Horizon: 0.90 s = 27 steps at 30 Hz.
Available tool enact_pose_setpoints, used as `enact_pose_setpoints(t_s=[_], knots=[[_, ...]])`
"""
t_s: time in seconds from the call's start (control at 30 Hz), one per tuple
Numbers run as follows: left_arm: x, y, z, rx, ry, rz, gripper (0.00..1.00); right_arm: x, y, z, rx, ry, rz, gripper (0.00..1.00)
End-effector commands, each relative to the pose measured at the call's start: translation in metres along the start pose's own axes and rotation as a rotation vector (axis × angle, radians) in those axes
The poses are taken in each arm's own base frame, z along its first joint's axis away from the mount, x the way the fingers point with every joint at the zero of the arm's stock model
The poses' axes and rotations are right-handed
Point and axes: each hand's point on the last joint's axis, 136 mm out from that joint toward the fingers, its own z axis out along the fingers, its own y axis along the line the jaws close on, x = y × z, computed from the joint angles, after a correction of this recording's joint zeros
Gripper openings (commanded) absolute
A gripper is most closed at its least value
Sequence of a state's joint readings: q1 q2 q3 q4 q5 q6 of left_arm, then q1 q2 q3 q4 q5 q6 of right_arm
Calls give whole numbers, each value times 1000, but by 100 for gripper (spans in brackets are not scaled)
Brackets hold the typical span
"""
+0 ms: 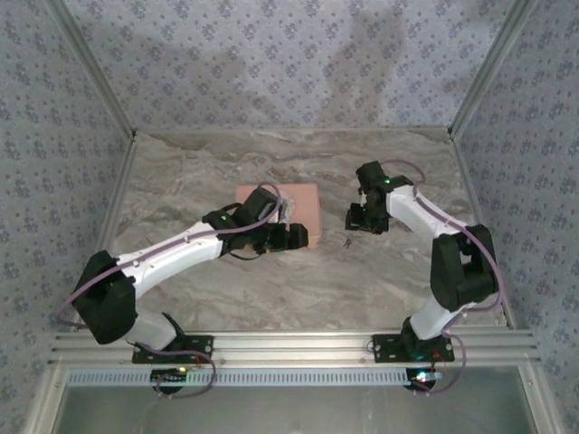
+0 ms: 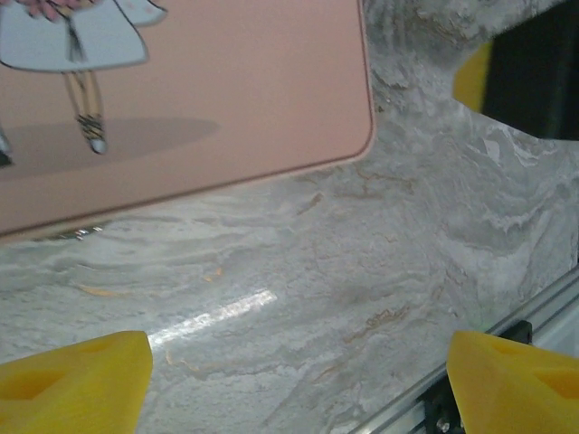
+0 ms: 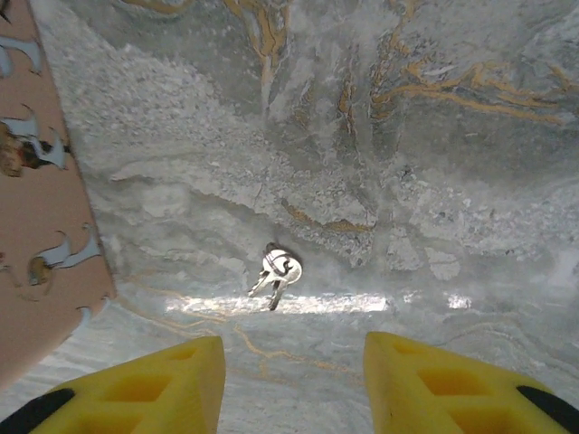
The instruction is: Unlock the padlock with the key
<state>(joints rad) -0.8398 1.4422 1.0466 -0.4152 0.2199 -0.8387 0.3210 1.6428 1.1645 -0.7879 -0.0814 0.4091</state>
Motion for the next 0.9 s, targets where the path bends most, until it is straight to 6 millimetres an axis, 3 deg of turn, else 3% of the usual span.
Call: enact_pose_setpoints(t_s=[0.0, 0.37, 0.87], knots=[[-5, -13, -3, 26, -29, -1, 85, -3, 0, 7, 62, 33, -37, 43], [2, -8, -2, 16, -17, -15, 85, -1, 11, 41, 72, 114, -80, 38], [0, -8, 0, 12, -16, -19, 85, 14, 10, 61, 79, 183, -93, 32]])
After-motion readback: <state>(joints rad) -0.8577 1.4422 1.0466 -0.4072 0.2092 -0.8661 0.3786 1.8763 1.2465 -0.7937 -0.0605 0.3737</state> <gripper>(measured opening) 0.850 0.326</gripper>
